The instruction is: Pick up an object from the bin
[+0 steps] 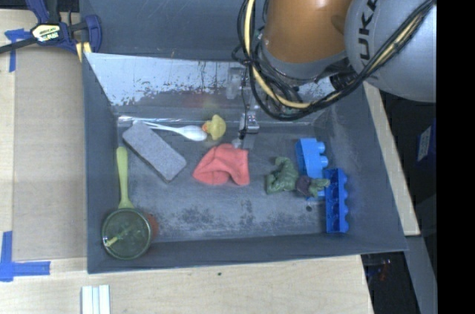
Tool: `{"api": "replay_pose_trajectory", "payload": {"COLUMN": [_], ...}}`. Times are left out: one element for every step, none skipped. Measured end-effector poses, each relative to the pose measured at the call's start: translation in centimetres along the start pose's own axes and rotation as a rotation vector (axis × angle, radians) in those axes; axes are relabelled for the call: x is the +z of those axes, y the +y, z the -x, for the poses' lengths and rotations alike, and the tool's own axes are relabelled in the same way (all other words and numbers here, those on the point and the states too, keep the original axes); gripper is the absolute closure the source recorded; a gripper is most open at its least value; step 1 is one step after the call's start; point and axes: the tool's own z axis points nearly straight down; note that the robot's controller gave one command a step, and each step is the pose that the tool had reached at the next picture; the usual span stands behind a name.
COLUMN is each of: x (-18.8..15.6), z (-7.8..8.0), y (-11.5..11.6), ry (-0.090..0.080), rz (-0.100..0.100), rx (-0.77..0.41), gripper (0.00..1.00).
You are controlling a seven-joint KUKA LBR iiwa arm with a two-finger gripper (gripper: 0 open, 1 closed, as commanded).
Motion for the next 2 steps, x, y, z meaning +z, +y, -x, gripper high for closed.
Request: {"api": "replay_pose_trajectory", "payload": {"x": [-0.5, 5.0], "z": [0.1, 1.6], "y": [0.0, -0.2], "ry": [-0.008, -0.016], "rz": [0.001, 0.001], "rx": [0.002, -0.046], "gripper": [0.0, 0.0]}}
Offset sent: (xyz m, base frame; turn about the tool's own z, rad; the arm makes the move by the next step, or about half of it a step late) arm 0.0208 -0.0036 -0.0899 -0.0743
